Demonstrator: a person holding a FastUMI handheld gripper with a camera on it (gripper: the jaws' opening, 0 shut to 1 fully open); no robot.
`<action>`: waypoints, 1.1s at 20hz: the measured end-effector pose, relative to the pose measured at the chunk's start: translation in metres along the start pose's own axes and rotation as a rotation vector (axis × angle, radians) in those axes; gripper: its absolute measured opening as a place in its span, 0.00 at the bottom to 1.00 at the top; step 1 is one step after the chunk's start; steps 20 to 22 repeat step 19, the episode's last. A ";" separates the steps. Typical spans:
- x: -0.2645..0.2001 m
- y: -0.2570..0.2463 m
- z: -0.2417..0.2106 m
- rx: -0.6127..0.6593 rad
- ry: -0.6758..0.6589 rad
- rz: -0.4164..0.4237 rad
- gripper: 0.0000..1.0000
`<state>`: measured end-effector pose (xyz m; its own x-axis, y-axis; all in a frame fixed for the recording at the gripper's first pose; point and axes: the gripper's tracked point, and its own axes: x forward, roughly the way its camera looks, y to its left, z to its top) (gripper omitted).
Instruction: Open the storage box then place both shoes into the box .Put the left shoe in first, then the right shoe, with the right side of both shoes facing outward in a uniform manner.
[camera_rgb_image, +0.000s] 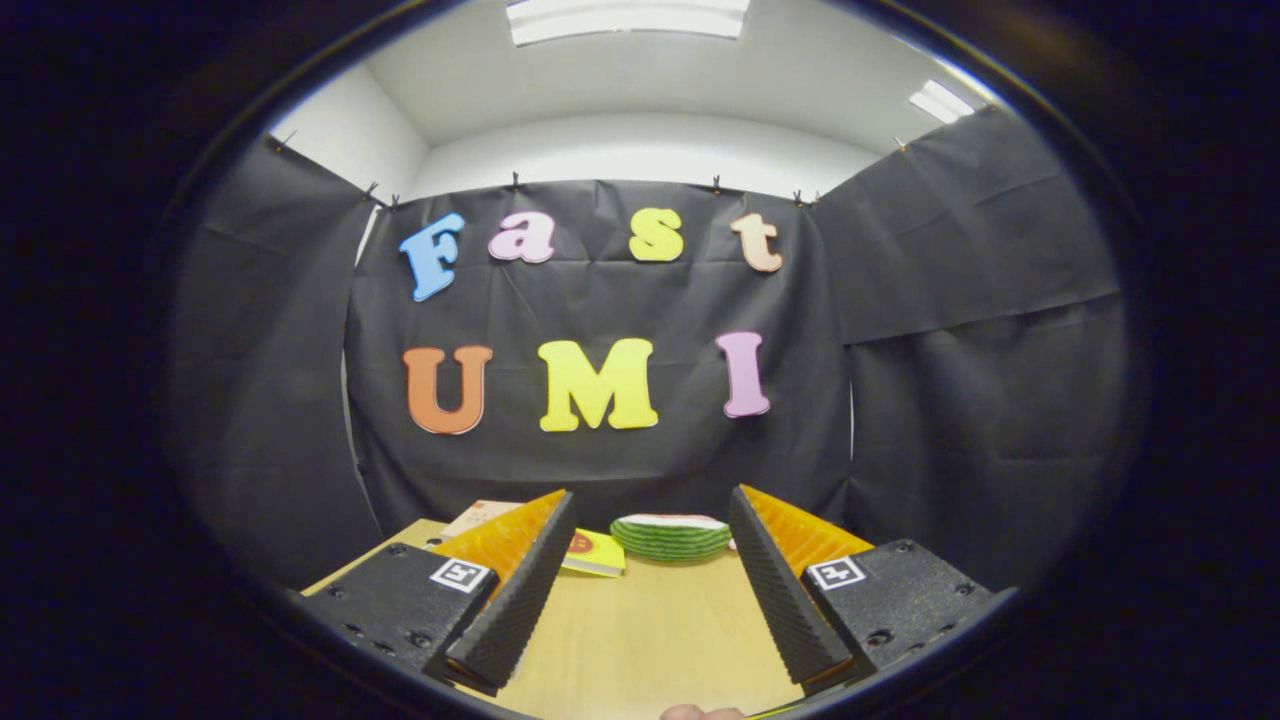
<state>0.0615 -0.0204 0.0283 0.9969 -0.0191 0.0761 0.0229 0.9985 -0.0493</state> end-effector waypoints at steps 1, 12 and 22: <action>-0.002 0.000 0.002 -0.006 -0.010 -0.001 1.00; -0.017 0.007 0.003 -0.020 -0.012 0.021 1.00; -0.025 0.005 0.006 -0.007 -0.021 0.032 1.00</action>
